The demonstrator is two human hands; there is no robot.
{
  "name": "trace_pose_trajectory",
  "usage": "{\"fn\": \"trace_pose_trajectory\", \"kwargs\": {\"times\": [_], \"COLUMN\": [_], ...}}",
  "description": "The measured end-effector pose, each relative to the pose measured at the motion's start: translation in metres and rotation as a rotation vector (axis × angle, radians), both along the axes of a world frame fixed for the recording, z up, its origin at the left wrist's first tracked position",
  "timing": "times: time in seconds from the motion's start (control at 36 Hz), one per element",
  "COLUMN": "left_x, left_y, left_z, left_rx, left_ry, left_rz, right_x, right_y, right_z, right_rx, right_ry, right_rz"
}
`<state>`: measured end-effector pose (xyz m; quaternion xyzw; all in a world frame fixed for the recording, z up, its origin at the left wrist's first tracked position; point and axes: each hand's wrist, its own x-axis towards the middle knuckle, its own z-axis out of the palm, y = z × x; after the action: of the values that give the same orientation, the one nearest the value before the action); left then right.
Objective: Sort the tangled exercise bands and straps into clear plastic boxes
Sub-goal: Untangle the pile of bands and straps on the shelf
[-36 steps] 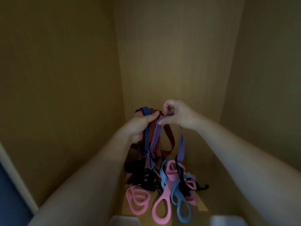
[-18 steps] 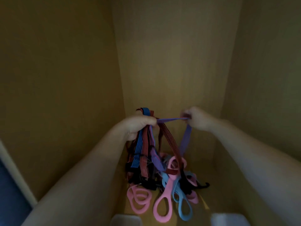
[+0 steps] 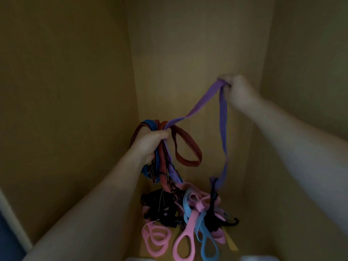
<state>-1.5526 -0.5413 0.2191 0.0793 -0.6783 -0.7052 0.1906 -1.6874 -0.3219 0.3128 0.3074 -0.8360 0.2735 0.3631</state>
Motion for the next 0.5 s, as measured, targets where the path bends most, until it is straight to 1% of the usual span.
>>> {"fn": "trace_pose_trajectory", "kwargs": {"times": [0.06, 0.11, 0.22, 0.31, 0.39, 0.5], "left_x": [0.000, -0.001, -0.006, -0.006, -0.005, -0.005], "left_y": [0.006, 0.014, 0.025, 0.028, 0.025, 0.009], "left_z": [0.004, 0.007, 0.009, 0.009, 0.009, 0.008], "left_rx": [-0.018, -0.022, 0.007, -0.029, -0.081, -0.003], "left_ry": [0.041, 0.062, 0.086, 0.062, 0.043, 0.077], "left_rz": [-0.035, -0.051, -0.039, -0.036, 0.008, 0.098], "right_x": [0.007, 0.020, 0.042, 0.039, 0.035, 0.013], "right_y": [-0.011, -0.025, -0.045, -0.052, -0.051, -0.033], "right_z": [0.012, 0.013, -0.010, -0.031, -0.042, -0.046], "right_rx": [0.076, 0.136, 0.225, 0.258, 0.210, 0.065], "right_ry": [-0.005, -0.054, -0.143, -0.241, -0.251, -0.268], "right_rz": [0.063, 0.128, 0.229, 0.251, 0.202, 0.109]}}
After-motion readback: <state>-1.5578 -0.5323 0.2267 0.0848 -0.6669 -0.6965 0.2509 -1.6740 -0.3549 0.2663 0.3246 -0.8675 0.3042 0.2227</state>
